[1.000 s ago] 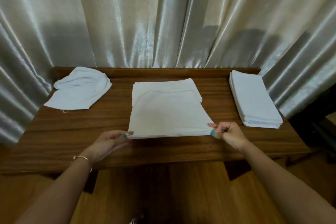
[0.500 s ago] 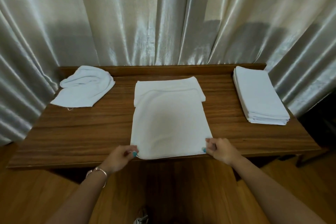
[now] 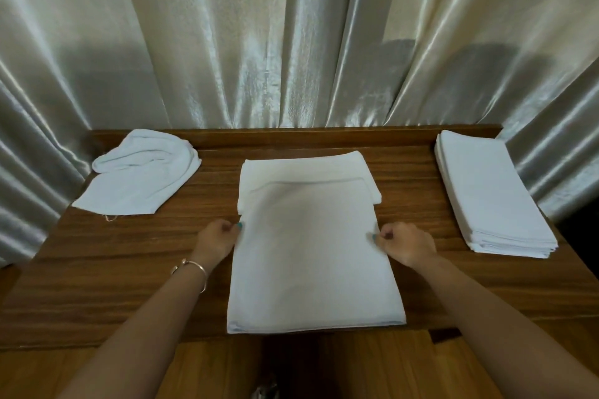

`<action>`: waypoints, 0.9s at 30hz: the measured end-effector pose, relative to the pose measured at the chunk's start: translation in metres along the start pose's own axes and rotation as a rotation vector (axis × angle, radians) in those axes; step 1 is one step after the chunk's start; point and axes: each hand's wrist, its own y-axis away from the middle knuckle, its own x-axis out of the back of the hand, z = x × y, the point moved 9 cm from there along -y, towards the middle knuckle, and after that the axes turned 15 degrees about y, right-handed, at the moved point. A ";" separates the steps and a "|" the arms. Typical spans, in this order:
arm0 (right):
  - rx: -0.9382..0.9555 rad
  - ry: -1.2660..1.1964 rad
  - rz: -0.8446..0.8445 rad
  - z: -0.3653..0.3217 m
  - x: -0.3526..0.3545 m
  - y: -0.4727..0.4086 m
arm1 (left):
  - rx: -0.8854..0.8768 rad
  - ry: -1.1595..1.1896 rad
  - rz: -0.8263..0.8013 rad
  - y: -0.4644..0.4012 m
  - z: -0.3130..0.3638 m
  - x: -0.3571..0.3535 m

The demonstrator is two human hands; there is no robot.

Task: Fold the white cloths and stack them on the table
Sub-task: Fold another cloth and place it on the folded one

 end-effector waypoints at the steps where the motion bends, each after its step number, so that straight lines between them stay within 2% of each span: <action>1: -0.019 0.000 0.024 -0.003 0.004 -0.011 | 0.053 0.076 0.009 -0.008 -0.001 -0.006; 3: -0.057 -0.054 0.092 -0.009 0.011 -0.036 | 0.106 0.239 -0.020 -0.019 0.004 -0.021; 6: -0.095 -0.235 0.138 -0.018 0.016 -0.071 | 0.192 0.331 -0.093 -0.035 0.004 -0.043; 11: -0.168 -0.405 0.116 -0.028 0.011 -0.110 | 0.477 0.556 -0.346 -0.044 -0.003 -0.065; 14: -0.237 -0.462 0.129 -0.026 0.008 -0.120 | 0.409 0.754 -0.384 -0.058 0.013 -0.062; 18: -0.276 -0.513 0.113 -0.025 0.005 -0.128 | 0.347 0.809 -0.421 -0.074 0.028 -0.059; 20: -0.307 -0.611 0.116 -0.022 0.005 -0.130 | 0.307 0.718 -0.400 -0.082 0.028 -0.060; 22: -0.345 -0.718 0.095 -0.019 0.003 -0.133 | 0.181 0.550 -0.296 -0.091 0.031 -0.054; 24: -0.334 -0.725 0.043 -0.018 -0.001 -0.137 | 0.028 0.385 -0.169 -0.097 0.039 -0.045; 27: -0.313 -0.686 0.008 -0.018 -0.001 -0.141 | -0.138 0.232 -0.064 -0.104 0.047 -0.036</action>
